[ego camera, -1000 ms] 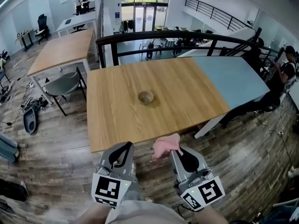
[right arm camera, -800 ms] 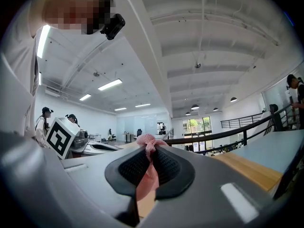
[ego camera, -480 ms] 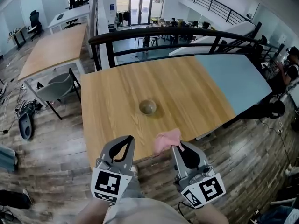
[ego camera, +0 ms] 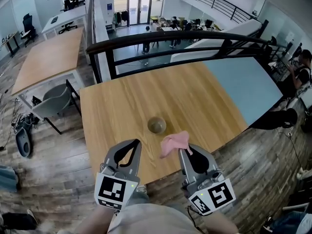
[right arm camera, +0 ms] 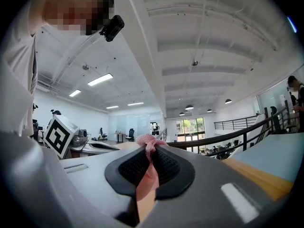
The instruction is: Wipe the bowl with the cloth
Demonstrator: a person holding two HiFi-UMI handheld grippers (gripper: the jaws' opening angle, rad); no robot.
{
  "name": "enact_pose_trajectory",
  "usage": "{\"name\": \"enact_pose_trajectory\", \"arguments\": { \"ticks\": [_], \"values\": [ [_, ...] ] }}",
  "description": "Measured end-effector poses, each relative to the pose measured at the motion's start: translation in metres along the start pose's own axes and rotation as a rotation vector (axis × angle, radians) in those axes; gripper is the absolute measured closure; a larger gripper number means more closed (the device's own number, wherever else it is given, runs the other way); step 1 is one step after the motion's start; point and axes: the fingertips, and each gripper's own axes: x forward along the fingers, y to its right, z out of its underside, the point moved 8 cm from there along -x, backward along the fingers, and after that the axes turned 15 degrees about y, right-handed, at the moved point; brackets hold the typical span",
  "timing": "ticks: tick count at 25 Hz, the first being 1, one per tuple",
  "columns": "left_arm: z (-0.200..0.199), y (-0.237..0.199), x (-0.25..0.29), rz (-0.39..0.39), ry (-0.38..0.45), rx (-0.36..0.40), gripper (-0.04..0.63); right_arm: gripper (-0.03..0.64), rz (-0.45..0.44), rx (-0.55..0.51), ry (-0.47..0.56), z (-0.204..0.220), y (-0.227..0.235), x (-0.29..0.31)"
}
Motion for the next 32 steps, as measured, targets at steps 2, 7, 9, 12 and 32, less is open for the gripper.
{"name": "enact_pose_trajectory", "arguments": {
  "ticks": [2,7,9,12,32],
  "values": [
    [0.001,-0.01,0.011,0.007,-0.002,-0.002,0.594,0.594,0.002,-0.003,0.009,0.001,0.004,0.014],
    [0.008,-0.031,0.032,0.009,-0.001,-0.009,0.594,0.594,0.014,-0.005,0.002,0.011,0.015,0.042],
    [0.012,-0.035,0.039,0.004,-0.005,-0.023,0.594,0.594,0.013,-0.002,-0.008,0.016,0.022,0.05],
    [0.02,-0.037,0.051,0.006,-0.028,-0.057,0.594,0.594,-0.004,0.014,-0.008,0.021,0.033,0.058],
    [0.112,-0.056,0.147,-0.036,-0.204,-0.229,0.537,0.594,-0.061,0.104,-0.103,0.096,0.118,0.113]
  ]
}}
